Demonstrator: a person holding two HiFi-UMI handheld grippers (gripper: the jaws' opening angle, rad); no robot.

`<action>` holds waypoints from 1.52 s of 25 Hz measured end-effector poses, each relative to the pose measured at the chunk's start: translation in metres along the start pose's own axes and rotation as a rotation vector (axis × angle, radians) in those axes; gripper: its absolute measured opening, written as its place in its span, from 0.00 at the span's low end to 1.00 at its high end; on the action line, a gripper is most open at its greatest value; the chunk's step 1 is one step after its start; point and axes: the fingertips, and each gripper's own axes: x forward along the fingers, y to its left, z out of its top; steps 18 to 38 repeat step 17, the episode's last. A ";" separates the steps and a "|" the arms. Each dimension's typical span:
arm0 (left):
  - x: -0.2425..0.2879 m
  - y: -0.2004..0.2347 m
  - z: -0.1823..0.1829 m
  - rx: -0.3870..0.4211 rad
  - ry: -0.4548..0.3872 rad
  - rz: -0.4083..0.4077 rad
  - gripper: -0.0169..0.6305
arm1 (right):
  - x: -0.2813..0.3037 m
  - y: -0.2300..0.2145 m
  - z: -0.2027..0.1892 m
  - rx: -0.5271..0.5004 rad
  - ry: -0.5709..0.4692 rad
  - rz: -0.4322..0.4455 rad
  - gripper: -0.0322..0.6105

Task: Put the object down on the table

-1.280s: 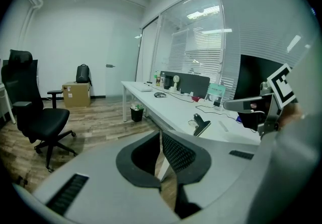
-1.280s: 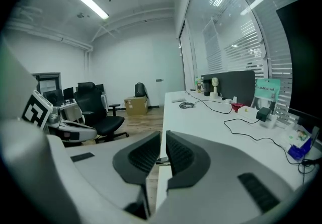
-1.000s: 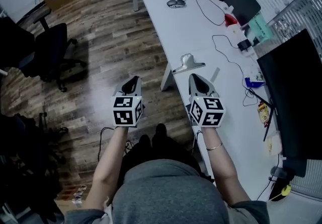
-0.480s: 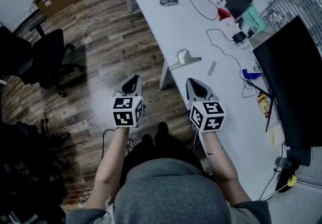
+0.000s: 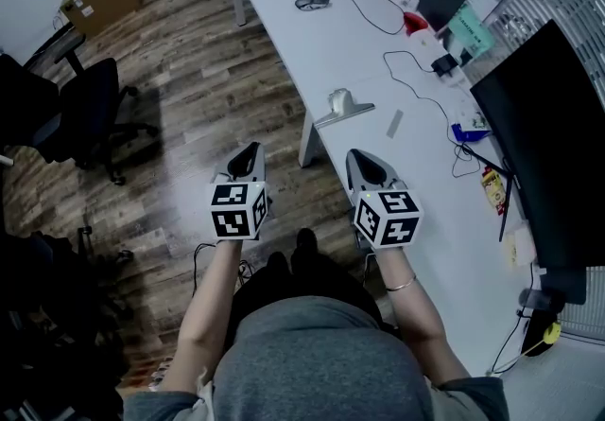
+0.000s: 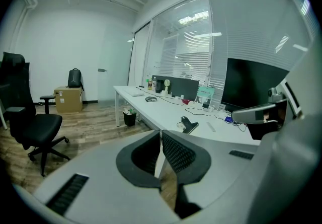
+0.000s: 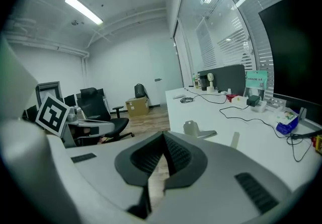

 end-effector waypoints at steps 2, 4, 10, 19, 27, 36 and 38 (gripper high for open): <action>-0.001 0.000 -0.001 0.001 -0.001 0.000 0.07 | -0.001 0.000 -0.002 -0.001 0.002 -0.003 0.05; -0.002 0.000 -0.002 0.001 0.000 0.001 0.07 | -0.002 0.001 -0.003 -0.004 0.003 -0.005 0.05; -0.003 0.001 -0.001 0.001 -0.001 0.002 0.07 | -0.001 0.003 -0.004 -0.008 0.011 -0.002 0.05; -0.004 0.000 0.002 0.003 -0.008 0.005 0.07 | 0.000 0.004 -0.003 -0.010 0.010 -0.005 0.05; -0.004 0.000 0.002 0.003 -0.008 0.005 0.07 | 0.000 0.004 -0.003 -0.010 0.010 -0.005 0.05; -0.004 0.000 0.002 0.003 -0.008 0.005 0.07 | 0.000 0.004 -0.003 -0.010 0.010 -0.005 0.05; -0.004 0.000 0.002 0.003 -0.008 0.005 0.07 | 0.000 0.004 -0.003 -0.010 0.010 -0.005 0.05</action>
